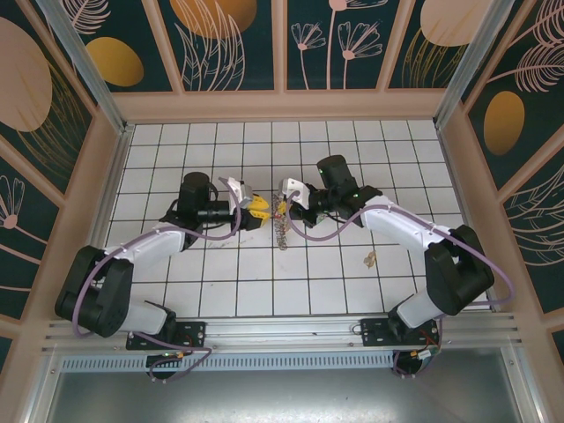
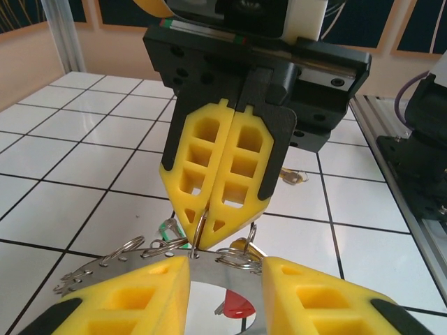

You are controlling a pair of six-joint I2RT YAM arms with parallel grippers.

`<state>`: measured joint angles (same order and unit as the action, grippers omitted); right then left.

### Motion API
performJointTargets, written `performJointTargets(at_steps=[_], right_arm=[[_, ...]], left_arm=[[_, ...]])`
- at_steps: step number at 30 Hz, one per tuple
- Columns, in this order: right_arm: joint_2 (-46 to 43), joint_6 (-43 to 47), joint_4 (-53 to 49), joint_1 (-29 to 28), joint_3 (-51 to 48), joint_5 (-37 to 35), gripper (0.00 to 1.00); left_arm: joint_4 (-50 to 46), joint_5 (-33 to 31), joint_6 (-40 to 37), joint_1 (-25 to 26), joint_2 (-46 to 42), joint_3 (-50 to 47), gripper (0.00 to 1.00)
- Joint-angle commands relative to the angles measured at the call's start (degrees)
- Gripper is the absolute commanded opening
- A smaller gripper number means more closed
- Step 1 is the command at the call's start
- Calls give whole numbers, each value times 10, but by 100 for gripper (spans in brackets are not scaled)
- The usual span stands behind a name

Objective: Put the keys on the keyring

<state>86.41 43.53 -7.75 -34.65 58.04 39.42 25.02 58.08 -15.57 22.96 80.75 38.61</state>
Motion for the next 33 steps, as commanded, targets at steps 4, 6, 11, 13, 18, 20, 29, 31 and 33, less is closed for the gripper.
performJointTargets(at_steps=[4, 6, 11, 13, 18, 20, 29, 31, 33], right_arm=[[7, 29, -6, -7, 21, 35, 0], [6, 32, -6, -8, 19, 36, 0], [8, 33, -3, -10, 17, 46, 0], [10, 35, -4, -11, 19, 46, 0], [14, 35, -6, -13, 20, 48, 0], [17, 35, -7, -13, 22, 50, 0], [15, 38, -8, -14, 23, 52, 0], [16, 39, -8, -15, 23, 53, 0], [16, 38, -9, -15, 23, 54, 0]], left_arm=[[-33, 13, -45, 11, 17, 27, 33], [-33, 12, -45, 13, 18, 27, 33], [-38, 7, -49, 18, 27, 32, 35], [-37, 4, -50, 20, 29, 33, 34], [-41, 6, -50, 21, 36, 38, 33], [-40, 4, -51, 22, 39, 40, 32], [-112, -21, -103, 22, 48, 57, 28], [-120, -25, -109, 22, 51, 60, 26], [-121, -23, -109, 22, 54, 62, 26]])
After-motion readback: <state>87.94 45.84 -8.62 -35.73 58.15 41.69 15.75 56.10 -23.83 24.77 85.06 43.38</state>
